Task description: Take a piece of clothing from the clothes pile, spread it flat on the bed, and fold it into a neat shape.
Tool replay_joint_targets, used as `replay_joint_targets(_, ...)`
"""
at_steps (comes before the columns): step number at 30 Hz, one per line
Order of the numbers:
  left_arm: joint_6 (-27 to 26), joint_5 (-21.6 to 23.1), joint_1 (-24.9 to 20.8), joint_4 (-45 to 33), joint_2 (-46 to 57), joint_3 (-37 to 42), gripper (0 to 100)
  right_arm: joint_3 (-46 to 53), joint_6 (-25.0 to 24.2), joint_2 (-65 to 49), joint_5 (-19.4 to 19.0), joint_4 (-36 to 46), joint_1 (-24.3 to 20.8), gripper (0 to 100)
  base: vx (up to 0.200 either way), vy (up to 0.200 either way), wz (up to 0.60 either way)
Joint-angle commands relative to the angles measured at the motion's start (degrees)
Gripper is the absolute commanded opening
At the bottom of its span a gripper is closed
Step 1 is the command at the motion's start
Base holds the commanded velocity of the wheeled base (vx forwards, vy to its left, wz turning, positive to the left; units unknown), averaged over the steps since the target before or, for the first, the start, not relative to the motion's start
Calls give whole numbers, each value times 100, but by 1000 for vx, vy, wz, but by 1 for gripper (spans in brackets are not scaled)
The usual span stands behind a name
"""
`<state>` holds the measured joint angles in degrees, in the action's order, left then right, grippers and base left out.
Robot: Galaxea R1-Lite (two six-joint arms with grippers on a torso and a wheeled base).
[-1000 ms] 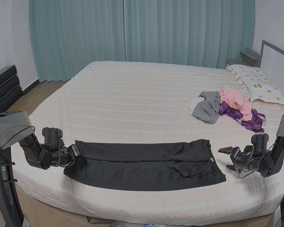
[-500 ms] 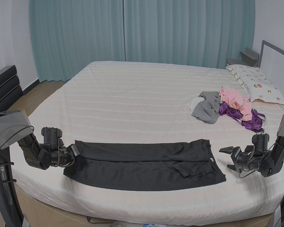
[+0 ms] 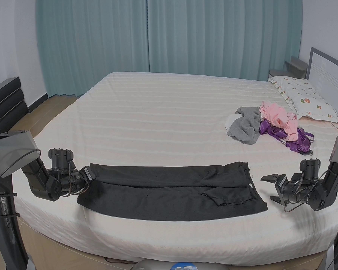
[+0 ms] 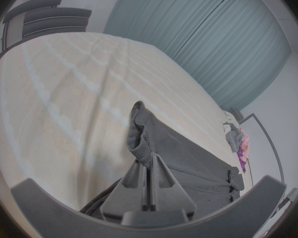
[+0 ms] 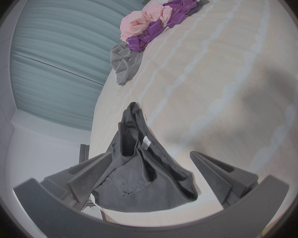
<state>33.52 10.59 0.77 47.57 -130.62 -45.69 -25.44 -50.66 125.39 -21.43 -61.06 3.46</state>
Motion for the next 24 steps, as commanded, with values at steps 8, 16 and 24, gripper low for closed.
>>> replay_joint_targets(8, 31, -5, -59, 323, -139, -80, 0, -22, -14, -6, -1, -11, -12, 100, 0, -50, 0)
replay_joint_targets(16, 295, -13, -130, 323, 90, -1, 0, -13, -14, -6, -1, -11, -12, 100, 0, -200, 0)
replay_joint_targets(24, 655, -66, -464, 244, 511, 16, 0, -5, -22, -32, -1, -11, -30, 100, 0, -200, 0)
